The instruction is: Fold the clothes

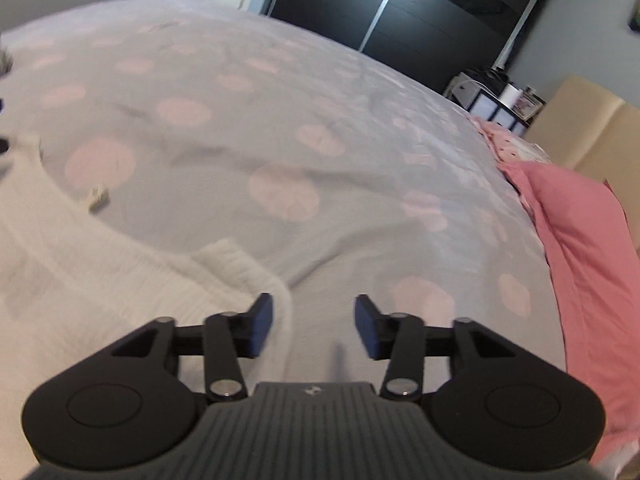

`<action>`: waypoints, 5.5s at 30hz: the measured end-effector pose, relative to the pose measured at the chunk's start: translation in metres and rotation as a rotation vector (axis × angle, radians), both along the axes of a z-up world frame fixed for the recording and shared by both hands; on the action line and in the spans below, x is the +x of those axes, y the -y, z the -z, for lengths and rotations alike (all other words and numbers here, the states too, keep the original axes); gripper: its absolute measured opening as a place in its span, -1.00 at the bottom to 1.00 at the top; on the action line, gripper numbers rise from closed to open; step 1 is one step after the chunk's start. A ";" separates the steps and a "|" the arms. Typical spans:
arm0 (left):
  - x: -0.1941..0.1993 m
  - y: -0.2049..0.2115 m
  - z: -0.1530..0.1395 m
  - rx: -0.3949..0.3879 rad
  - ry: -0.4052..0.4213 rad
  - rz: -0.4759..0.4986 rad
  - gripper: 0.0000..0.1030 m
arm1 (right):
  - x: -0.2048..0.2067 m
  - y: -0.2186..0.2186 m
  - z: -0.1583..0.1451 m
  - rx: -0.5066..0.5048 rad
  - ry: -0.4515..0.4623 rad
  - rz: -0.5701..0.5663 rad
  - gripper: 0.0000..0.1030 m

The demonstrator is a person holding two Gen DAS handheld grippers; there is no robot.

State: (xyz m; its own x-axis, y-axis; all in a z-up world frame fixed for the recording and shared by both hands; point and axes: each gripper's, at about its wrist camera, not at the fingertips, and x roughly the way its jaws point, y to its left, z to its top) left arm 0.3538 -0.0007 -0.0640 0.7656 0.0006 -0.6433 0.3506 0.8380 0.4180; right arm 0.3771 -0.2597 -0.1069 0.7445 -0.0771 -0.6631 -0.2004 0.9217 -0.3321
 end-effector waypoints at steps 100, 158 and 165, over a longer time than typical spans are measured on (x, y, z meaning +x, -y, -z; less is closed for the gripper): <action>-0.138 -0.220 -0.078 -0.247 -0.183 -0.579 -1.00 | -0.211 0.092 -0.067 0.080 -0.231 0.149 -0.10; -0.036 -0.144 -0.012 -0.303 -0.206 -0.416 -0.31 | -0.062 0.105 -0.054 0.111 -0.151 0.189 -0.23; 0.003 -0.096 0.018 -0.323 -0.236 -0.291 -0.20 | -0.020 0.069 -0.036 0.320 -0.163 0.091 -0.22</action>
